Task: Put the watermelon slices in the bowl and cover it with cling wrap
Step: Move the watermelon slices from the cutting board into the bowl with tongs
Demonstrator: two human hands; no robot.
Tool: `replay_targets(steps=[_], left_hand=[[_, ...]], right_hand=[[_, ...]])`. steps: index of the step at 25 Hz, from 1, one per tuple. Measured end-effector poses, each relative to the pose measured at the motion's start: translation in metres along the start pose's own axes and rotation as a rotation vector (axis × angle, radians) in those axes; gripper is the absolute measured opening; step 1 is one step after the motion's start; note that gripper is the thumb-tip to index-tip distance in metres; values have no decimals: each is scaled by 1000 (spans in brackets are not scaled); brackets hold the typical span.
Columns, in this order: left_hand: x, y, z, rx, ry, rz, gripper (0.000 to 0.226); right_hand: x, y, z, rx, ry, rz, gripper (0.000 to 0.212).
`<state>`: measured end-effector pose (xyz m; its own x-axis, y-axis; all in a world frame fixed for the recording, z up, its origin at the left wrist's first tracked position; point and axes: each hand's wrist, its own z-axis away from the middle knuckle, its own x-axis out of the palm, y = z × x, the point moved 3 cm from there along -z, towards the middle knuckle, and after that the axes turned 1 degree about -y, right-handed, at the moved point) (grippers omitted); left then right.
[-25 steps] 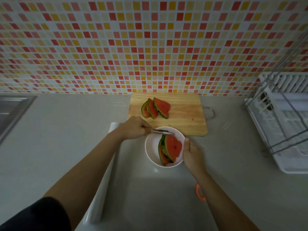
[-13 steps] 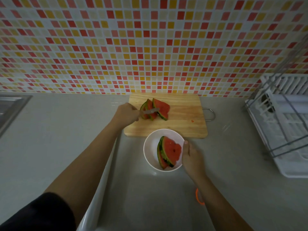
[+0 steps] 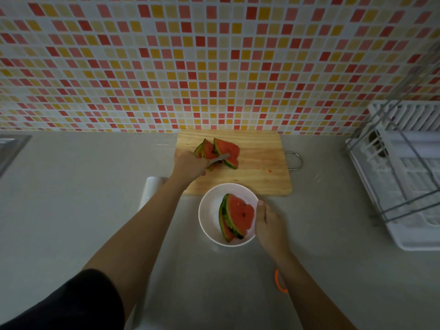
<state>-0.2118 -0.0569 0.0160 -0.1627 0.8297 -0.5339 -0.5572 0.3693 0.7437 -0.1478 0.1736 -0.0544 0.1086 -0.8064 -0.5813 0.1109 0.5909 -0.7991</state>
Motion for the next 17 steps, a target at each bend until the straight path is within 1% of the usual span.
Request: replay_targets(steps=[4,7,9,12,13,15,17], left_hand=[[-2,-5,4,16,47,101,16],[-16,-16,19,71,19,148,14],[-30,-26,36,106,-69,201,17],[-43,-49,71,151,-225,211,28],[-43,-57,84,155,-259,193,30],[-34,-68,107,160,-308,82,33],[-23,-69,117,165,-284,-45,42]], right_hand=[[0,-1,-1,4,7,11,45],[0,-1,0,31,0,-4,47],[-1,-2,0,50,-1,-25,47],[-1,-3,2,74,-9,-32,49],[-1,-3,2,75,-12,-34,50],[-1,-4,3,73,-6,-36,55],[-1,-6,3,71,4,-29,55]])
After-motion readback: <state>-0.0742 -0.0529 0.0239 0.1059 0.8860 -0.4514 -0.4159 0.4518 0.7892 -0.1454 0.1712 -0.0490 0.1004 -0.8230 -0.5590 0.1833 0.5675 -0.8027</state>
